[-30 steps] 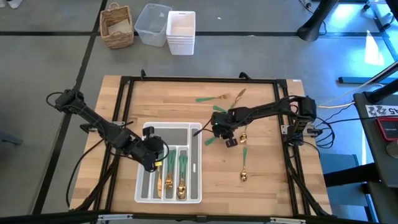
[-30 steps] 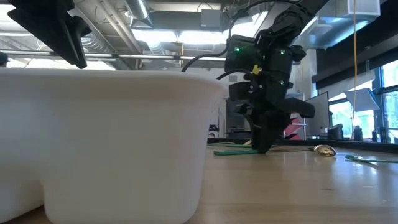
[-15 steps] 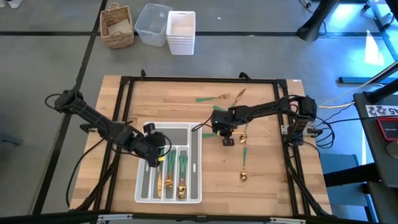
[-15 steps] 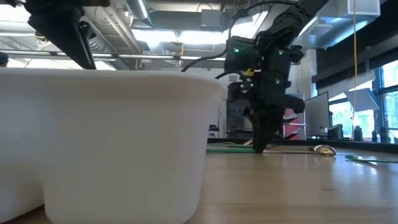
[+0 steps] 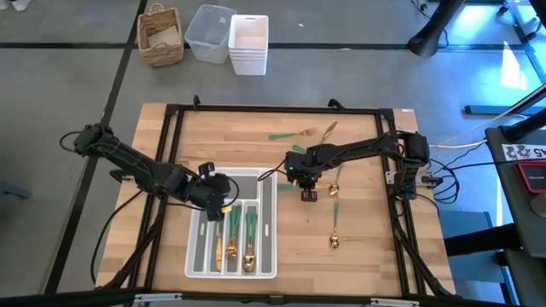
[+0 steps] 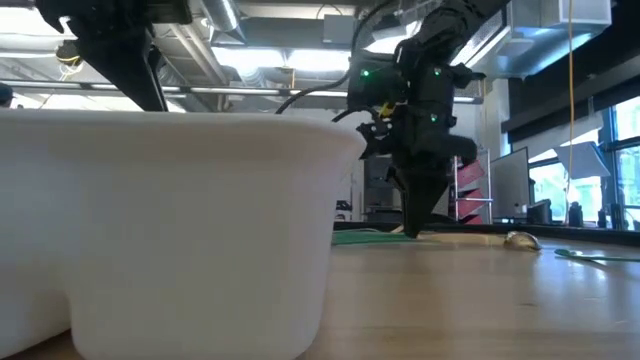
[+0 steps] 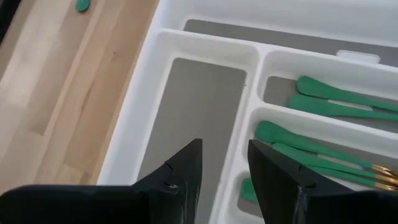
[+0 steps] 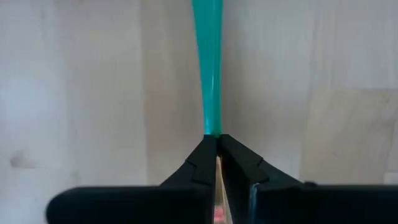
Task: Sort silverware
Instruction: Put the knife in the silverware tray
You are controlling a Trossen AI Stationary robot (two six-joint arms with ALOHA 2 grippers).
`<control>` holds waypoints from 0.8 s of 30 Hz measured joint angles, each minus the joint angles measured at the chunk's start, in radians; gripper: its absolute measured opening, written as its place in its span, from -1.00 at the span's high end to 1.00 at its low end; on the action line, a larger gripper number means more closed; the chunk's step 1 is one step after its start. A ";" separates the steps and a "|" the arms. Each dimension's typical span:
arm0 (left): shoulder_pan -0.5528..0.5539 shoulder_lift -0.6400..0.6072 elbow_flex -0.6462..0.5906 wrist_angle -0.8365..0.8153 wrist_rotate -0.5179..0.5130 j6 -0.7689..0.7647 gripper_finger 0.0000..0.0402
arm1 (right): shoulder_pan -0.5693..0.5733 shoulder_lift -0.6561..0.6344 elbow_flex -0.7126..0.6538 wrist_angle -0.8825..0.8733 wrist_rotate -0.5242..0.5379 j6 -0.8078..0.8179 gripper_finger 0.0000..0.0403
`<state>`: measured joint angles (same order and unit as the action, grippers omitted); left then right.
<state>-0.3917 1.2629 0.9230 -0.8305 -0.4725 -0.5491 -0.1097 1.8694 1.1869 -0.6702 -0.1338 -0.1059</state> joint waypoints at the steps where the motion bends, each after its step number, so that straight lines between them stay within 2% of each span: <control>1: 0.006 0.000 0.000 0.000 0.000 0.000 0.39 | 0.000 0.000 0.005 -0.008 0.000 0.003 0.89; 9: 0.047 -0.056 0.000 -0.046 0.000 0.000 0.39 | -0.002 -0.002 0.010 -0.042 0.009 0.031 0.98; 16: 0.066 -0.132 0.000 -0.075 -0.002 0.000 0.39 | -0.001 -0.004 0.012 -0.030 0.002 0.031 0.85; 20: 0.067 -0.156 0.000 -0.089 -0.003 0.000 0.39 | -0.001 -0.001 0.012 -0.023 -0.064 0.053 0.76; 24: 0.067 -0.160 0.000 -0.126 -0.004 0.000 0.39 | -0.001 0.026 0.012 -0.011 -0.026 0.081 0.67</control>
<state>-0.3244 1.1032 0.9226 -0.9562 -0.4763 -0.5495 -0.1108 1.8957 1.1992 -0.6812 -0.1598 -0.0246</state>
